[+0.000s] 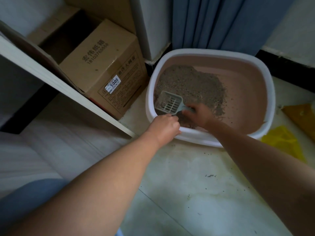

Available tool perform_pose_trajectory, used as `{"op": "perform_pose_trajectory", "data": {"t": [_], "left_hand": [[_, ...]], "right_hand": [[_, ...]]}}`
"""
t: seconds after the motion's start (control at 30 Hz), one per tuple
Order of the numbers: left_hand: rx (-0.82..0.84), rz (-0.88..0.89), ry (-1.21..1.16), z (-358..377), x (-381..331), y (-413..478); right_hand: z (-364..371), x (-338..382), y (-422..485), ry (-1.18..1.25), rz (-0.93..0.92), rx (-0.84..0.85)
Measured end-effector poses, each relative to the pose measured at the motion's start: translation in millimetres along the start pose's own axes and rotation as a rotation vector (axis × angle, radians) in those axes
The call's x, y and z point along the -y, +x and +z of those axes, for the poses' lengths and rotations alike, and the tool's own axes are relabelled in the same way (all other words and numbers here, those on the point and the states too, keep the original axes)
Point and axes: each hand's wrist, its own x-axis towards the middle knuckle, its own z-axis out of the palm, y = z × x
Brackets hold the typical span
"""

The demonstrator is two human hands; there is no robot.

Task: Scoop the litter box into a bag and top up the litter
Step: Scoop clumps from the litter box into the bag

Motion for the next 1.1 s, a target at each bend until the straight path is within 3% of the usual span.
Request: {"op": "perform_pose_trajectory", "data": {"t": [0.17,0.5,0.73,1.1], "left_hand": [[0.068,0.021,0.051,-5,-2,3],[0.165,0.123,0.159,-20,-4,14],[0.255,0.227,0.239,-29,-8,22],[0.266,0.201,0.257,-29,-5,25]], "right_hand": [[-26,-4,-12,0.071,0.004,-0.135],[-65,-22,-55,0.148,0.110,-0.237],[-67,-27,-94,0.027,0.150,-0.320],[-53,-23,-142,0.133,0.303,-0.511]]}}
